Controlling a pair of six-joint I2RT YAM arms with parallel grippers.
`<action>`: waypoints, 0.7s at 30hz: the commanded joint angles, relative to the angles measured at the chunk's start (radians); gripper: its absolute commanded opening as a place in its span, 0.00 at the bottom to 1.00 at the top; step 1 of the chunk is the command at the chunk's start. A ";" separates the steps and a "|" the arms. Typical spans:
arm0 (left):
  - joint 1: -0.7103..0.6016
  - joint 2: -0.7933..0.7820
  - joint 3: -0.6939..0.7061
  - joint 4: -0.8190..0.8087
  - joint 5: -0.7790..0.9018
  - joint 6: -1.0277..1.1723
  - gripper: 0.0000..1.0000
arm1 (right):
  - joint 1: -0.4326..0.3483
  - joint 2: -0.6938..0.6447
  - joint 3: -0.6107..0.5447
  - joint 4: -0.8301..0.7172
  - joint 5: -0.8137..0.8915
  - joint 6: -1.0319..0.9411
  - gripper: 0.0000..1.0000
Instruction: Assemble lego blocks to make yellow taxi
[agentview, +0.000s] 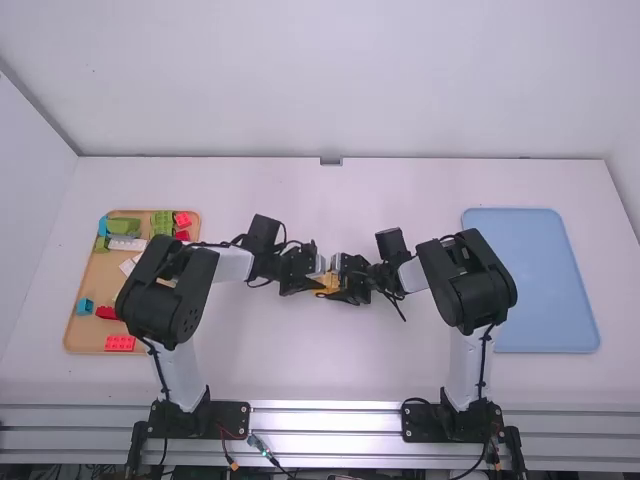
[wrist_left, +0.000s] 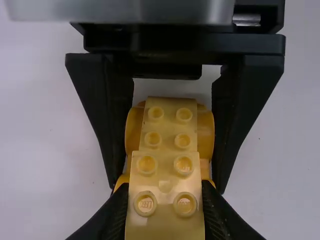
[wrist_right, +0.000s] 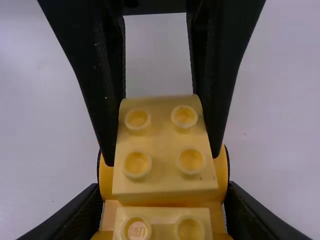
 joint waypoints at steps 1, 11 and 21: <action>-0.005 -0.019 -0.021 -0.013 0.006 -0.003 0.18 | 0.005 0.016 -0.005 -0.013 0.058 -0.002 0.51; -0.018 -0.019 -0.028 -0.019 -0.001 -0.002 0.23 | 0.003 0.016 -0.005 -0.016 0.035 -0.024 0.51; -0.048 -0.019 -0.043 -0.005 -0.005 0.050 0.22 | 0.004 0.016 -0.005 -0.023 0.032 -0.031 0.52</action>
